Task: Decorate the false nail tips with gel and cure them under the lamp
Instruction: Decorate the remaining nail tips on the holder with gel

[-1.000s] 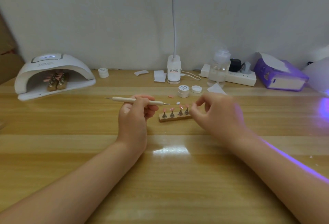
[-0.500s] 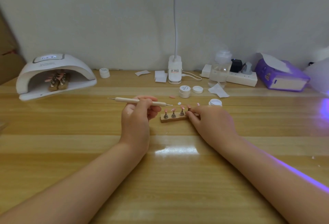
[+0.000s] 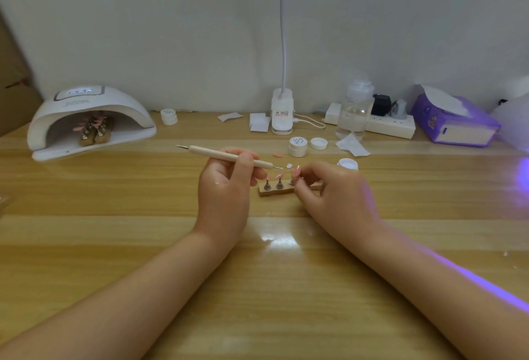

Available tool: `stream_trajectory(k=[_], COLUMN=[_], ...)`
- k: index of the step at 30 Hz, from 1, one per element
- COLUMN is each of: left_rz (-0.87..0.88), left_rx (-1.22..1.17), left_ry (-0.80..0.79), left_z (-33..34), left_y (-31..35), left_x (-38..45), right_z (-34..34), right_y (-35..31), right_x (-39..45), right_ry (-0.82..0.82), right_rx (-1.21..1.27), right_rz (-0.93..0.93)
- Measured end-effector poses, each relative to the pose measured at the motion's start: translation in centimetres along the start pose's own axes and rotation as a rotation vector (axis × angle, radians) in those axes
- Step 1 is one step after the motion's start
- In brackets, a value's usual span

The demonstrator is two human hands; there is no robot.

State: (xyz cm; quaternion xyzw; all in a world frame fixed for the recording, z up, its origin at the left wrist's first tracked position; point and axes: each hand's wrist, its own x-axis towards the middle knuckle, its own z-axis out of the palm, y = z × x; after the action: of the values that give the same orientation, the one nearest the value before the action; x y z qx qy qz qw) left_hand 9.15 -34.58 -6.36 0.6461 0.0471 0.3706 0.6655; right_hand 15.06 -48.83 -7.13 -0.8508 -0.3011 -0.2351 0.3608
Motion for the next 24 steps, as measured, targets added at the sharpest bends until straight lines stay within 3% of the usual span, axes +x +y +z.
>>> stream_trajectory(k=[7,24], left_rz=[0.156,0.271], left_rx=[0.134,0.276], left_ry=[-0.096,-0.163], left_z=[-0.1,0.1], left_y=[0.0,0.5], left_x=[-0.5,-1.1], right_z=[0.2,0.0], right_y=[0.0,0.0], right_x=[-0.2,-0.3], right_ry=[-0.029,-0.061], right_rx=[0.255,0.255], right_rz=[0.035,0.04])
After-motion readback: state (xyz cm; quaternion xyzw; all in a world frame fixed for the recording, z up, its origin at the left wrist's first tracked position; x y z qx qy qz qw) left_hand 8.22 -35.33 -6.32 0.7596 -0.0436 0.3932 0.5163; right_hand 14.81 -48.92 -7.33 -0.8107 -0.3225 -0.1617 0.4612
